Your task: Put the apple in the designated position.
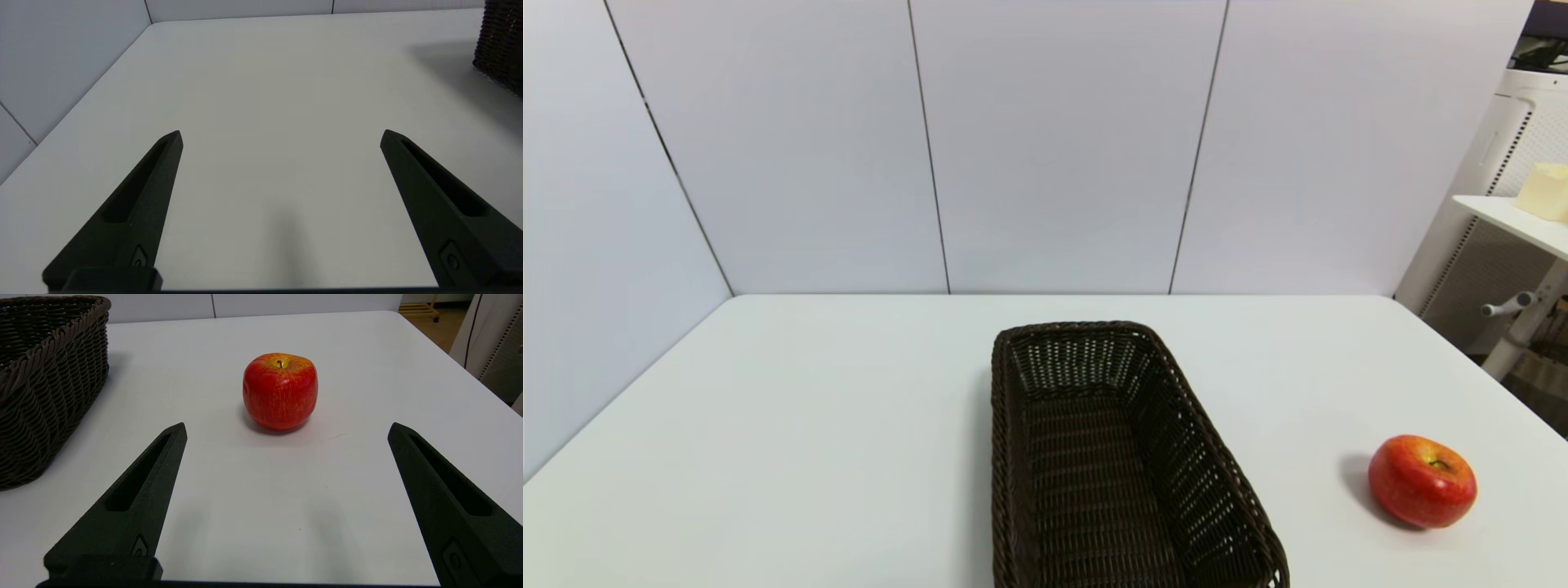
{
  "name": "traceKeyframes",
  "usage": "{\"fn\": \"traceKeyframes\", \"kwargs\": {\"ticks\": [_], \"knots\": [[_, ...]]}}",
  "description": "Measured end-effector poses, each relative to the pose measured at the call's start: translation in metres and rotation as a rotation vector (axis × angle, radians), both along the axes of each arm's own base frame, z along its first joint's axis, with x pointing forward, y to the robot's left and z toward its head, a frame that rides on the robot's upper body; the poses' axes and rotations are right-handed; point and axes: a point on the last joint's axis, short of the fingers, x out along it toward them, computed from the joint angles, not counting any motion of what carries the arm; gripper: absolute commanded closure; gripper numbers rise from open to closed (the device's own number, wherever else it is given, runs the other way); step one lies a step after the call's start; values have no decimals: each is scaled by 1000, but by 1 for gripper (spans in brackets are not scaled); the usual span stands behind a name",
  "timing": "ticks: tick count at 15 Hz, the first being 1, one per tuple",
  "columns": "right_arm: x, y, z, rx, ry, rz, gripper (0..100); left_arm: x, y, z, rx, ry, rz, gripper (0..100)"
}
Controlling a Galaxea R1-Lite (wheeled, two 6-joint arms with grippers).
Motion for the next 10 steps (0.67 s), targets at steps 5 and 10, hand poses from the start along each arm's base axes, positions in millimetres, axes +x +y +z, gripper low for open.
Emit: {"fn": "traceKeyframes", "kwargs": {"ticks": [5,10], "knots": [[0,0,0,0,0,0,0,-1,0,-2,-62,-19,3,0],[0,0,0,0,0,0,0,-1,0,-2,-102,-19,13,0]]}}
